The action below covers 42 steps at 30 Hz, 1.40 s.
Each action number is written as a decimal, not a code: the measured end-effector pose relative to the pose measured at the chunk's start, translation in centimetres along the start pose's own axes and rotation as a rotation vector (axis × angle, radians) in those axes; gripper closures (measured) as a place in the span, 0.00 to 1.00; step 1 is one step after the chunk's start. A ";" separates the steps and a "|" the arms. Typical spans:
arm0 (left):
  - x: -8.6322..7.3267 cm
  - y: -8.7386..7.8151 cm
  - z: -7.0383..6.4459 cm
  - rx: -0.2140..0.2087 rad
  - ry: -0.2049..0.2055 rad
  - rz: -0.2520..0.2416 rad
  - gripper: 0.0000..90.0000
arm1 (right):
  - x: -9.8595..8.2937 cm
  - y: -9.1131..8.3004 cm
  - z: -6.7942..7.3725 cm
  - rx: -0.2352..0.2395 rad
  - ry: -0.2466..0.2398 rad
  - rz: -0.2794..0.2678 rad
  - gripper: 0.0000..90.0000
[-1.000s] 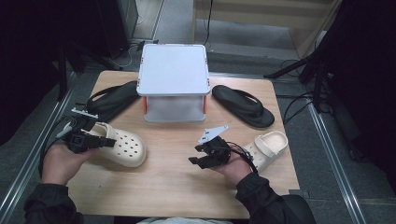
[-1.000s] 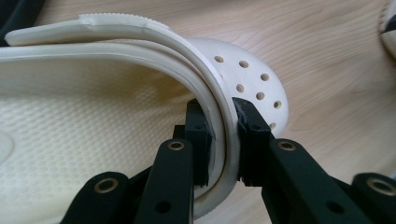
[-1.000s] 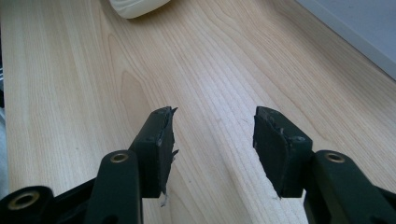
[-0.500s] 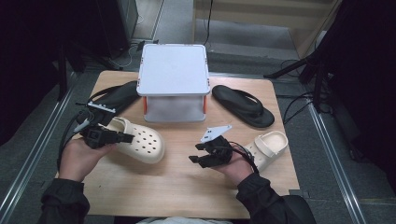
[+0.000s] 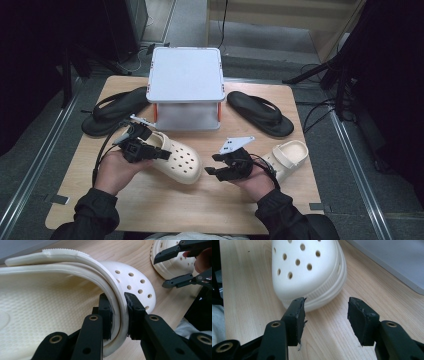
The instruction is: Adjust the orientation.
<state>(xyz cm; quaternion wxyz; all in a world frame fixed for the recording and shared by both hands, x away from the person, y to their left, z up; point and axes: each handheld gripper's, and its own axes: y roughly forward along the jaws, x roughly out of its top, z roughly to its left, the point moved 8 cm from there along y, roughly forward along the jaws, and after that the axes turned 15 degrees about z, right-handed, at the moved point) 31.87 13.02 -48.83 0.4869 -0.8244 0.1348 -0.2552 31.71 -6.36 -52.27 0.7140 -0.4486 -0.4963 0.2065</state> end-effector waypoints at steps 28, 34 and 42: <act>1.0 3.4 -0.4 0.009 0.081 0.055 0.61 | -0.5 0.1 1.2 0.006 0.070 -0.031 0.54; 1.1 1.3 0.0 0.052 0.111 0.050 0.59 | -0.5 -0.2 2.0 0.012 0.079 -0.044 0.56; 2.1 0.0 2.8 0.075 0.135 0.049 0.83 | -0.5 0.3 3.8 0.040 0.083 -0.036 0.64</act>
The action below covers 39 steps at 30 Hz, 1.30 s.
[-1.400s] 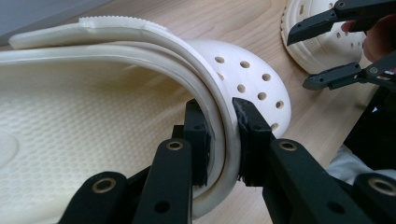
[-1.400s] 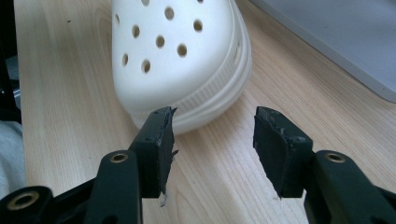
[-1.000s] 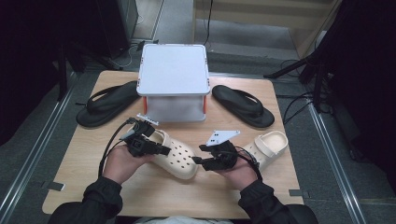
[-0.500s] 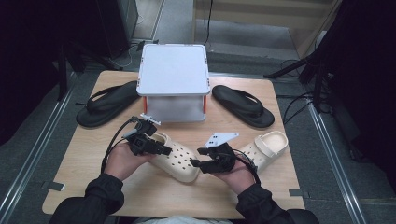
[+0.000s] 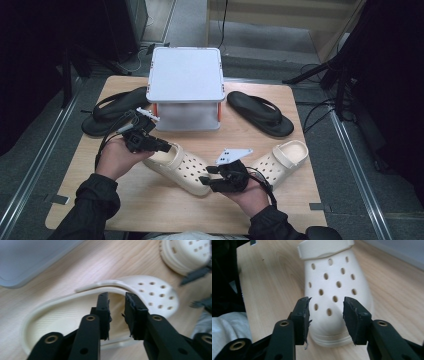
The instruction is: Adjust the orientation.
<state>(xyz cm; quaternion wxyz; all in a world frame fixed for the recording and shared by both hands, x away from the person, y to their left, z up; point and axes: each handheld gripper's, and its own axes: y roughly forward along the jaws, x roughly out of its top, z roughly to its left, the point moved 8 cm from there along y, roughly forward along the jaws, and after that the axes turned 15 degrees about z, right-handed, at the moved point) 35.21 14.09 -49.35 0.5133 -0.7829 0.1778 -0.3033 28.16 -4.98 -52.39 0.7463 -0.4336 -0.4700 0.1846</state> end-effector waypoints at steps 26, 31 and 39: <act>1.7 5.0 6.6 0.063 0.056 0.072 1.00 | -1.0 5.6 3.3 0.069 0.007 0.124 1.00; 1.0 5.1 6.4 0.061 0.050 0.079 1.00 | -1.0 5.1 2.3 0.037 0.026 0.119 1.00; -0.8 4.5 5.9 0.033 0.038 0.068 1.00 | -0.9 4.7 0.7 0.012 0.065 0.111 1.00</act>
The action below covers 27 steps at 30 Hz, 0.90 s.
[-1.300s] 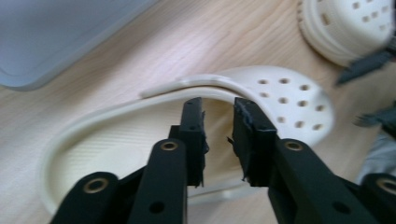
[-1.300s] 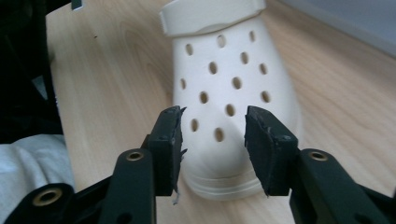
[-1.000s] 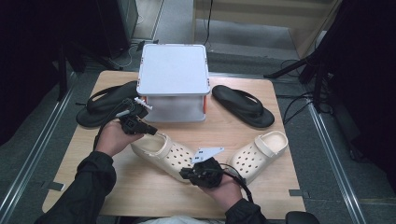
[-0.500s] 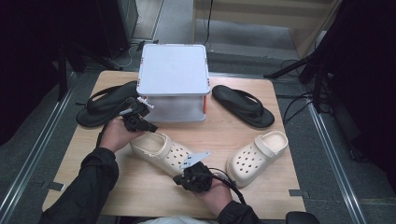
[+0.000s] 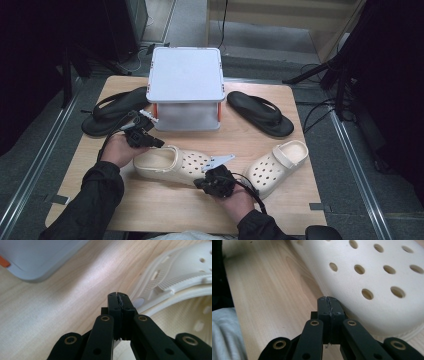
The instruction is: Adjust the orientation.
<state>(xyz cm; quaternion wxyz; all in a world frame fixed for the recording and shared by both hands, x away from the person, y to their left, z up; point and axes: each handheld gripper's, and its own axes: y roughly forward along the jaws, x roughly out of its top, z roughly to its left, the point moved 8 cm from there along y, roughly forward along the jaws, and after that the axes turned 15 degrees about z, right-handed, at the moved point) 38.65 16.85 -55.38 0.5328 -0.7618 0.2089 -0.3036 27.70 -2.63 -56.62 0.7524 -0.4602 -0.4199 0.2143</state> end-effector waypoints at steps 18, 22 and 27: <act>-3.5 0.1 -2.9 -0.016 -0.049 -0.016 1.00 | 1.6 -0.3 -2.9 -0.005 0.061 -0.017 1.00; -4.2 0.1 -3.7 -0.030 -0.049 -0.018 1.00 | 2.3 -0.1 -3.6 0.011 0.078 -0.023 0.99; -5.0 0.1 -4.5 -0.029 -0.062 -0.024 1.00 | 2.7 0.1 -3.8 0.008 0.076 -0.022 1.00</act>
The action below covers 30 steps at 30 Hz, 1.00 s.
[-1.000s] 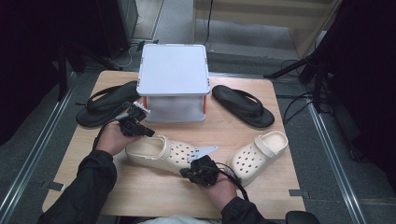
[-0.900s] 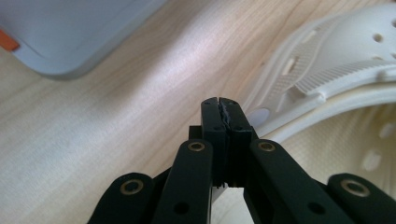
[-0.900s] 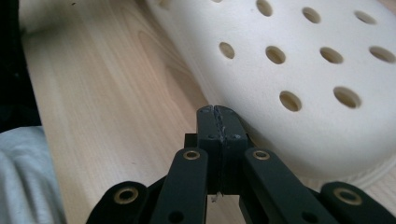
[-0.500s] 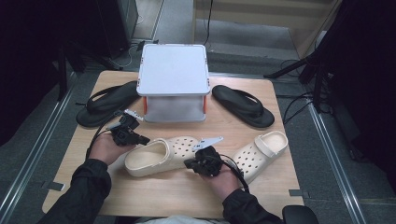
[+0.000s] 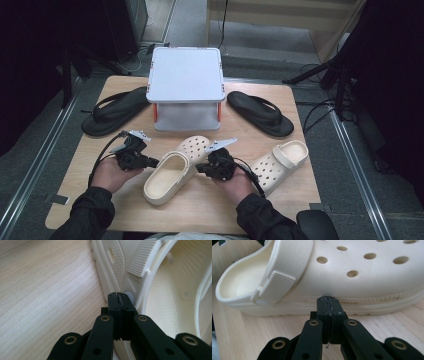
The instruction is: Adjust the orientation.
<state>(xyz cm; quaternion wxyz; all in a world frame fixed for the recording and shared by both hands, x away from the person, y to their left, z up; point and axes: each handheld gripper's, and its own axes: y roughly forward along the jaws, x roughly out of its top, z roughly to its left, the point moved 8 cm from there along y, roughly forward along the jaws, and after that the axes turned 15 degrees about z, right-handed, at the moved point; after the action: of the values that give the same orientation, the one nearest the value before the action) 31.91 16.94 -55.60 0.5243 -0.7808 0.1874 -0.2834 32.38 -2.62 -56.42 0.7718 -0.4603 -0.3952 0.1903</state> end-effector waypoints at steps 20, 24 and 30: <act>-1.8 -0.4 -1.6 0.007 -0.078 -0.028 1.00 | 3.2 1.1 -0.6 -0.021 -0.048 0.028 1.00; -2.0 -0.3 -2.1 0.009 -0.077 -0.027 1.00 | 3.7 1.3 -0.8 -0.027 -0.048 0.023 1.00; -2.1 -0.4 -1.6 0.021 -0.093 -0.042 0.92 | 3.8 1.4 -0.9 -0.015 -0.042 0.023 1.00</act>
<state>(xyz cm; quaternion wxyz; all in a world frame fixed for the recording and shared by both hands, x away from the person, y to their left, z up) 29.23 17.19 -55.25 0.5343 -0.7915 0.1434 -0.2596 35.51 0.04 -56.18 0.7575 -0.4667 -0.4074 0.2059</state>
